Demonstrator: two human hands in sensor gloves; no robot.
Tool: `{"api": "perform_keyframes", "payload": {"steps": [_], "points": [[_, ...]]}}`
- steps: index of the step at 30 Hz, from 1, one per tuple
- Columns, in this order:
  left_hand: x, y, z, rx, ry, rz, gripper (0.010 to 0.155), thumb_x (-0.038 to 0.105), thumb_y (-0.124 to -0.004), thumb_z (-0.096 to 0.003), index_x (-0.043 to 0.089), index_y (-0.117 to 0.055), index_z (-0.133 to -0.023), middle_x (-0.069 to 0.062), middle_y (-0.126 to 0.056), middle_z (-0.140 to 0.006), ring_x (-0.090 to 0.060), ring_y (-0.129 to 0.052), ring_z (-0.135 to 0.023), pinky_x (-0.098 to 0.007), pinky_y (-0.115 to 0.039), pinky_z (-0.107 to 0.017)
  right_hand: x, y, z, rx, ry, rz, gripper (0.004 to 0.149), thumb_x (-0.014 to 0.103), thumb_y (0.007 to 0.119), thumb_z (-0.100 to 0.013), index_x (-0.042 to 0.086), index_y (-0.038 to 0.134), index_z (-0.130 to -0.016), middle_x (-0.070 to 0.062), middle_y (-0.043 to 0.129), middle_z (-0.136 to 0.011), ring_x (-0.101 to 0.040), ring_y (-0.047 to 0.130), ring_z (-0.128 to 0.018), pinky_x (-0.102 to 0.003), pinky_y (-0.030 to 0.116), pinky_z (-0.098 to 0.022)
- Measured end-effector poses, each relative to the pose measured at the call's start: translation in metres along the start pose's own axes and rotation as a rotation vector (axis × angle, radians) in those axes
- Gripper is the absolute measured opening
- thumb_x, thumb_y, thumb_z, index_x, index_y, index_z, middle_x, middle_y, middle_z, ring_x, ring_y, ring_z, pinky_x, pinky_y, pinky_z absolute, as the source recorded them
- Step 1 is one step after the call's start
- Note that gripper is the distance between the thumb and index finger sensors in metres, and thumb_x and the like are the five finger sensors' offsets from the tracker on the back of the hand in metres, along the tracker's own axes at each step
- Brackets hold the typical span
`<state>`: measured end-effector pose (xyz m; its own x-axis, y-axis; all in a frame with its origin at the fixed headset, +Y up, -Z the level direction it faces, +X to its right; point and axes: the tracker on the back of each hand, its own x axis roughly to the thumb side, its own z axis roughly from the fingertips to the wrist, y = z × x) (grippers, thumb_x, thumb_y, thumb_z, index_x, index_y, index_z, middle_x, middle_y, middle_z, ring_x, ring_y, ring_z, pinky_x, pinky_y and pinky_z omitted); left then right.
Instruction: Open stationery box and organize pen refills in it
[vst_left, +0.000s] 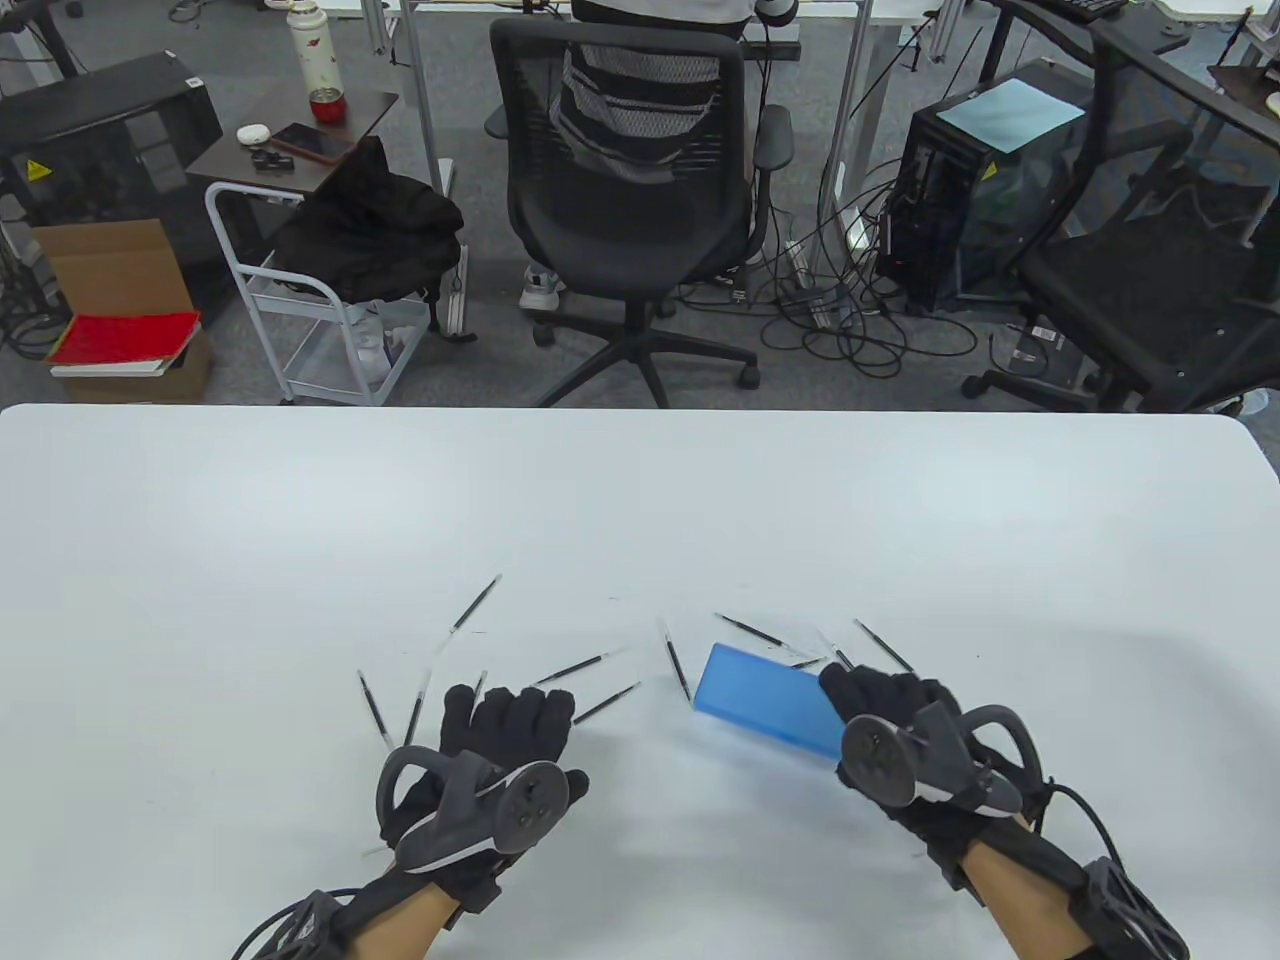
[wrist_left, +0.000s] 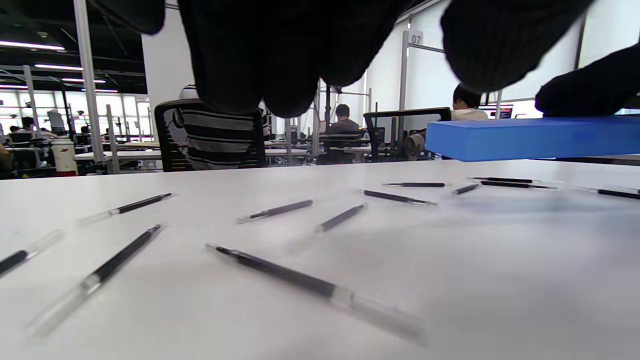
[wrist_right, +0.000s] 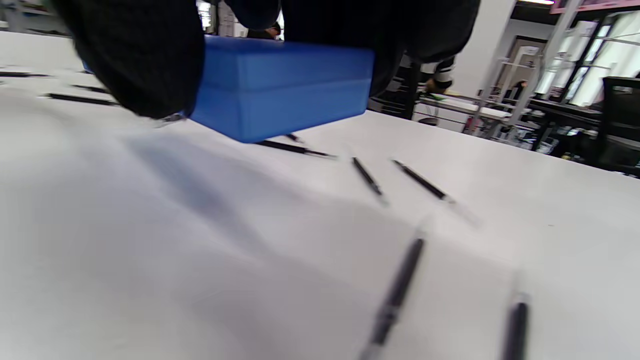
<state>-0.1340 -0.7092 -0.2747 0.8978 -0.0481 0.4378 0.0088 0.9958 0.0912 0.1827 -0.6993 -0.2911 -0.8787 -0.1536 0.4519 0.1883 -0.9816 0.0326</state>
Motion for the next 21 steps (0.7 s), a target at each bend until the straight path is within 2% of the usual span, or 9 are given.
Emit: {"api": "perform_keyframes", "payload": {"steps": [2,7,16,21], "points": [[0.012,-0.002,0.000,-0.003,-0.055,-0.013,0.078,0.061,-0.067,-0.0548,0.018,-0.051,-0.118,-0.010,-0.065,-0.119,-0.043,-0.076,-0.105,-0.071,-0.049,-0.077,0.024,0.003,0.005,0.012,-0.077,0.017,0.090,0.049,0.086,-0.047,0.020,0.040,-0.119,-0.018,0.063,-0.121,-0.045,0.073,-0.102,-0.062,0.060,-0.077],[0.036,-0.012,0.000,-0.042,-0.185,-0.018,0.083,0.064,-0.070,-0.0524,0.018,-0.048,-0.119,-0.011,-0.060,-0.122,-0.043,-0.074,-0.107,-0.071,-0.049,-0.078,0.051,0.014,0.010,0.052,-0.168,-0.011,0.089,0.048,0.087,-0.046,0.023,0.042,-0.119,-0.018,0.064,-0.121,-0.045,0.074,-0.102,-0.062,0.061,-0.077],[0.062,-0.028,-0.006,-0.151,-0.298,-0.070,0.085,0.062,-0.078,-0.0492,0.019,-0.051,-0.117,-0.009,-0.066,-0.120,-0.037,-0.082,-0.105,-0.069,-0.050,-0.079,0.066,0.030,0.012,0.068,-0.218,0.026,0.088,0.047,0.088,-0.045,0.024,0.045,-0.118,-0.017,0.064,-0.121,-0.044,0.076,-0.103,-0.061,0.063,-0.076],[0.069,-0.031,-0.006,-0.151,-0.302,-0.118,0.088,0.061,-0.081,-0.0479,0.016,-0.050,-0.117,-0.009,-0.069,-0.117,-0.035,-0.085,-0.102,-0.069,-0.051,-0.079,0.069,0.032,0.012,0.067,-0.210,0.039,0.088,0.046,0.088,-0.045,0.024,0.044,-0.118,-0.018,0.063,-0.122,-0.045,0.076,-0.104,-0.062,0.063,-0.076]]}}
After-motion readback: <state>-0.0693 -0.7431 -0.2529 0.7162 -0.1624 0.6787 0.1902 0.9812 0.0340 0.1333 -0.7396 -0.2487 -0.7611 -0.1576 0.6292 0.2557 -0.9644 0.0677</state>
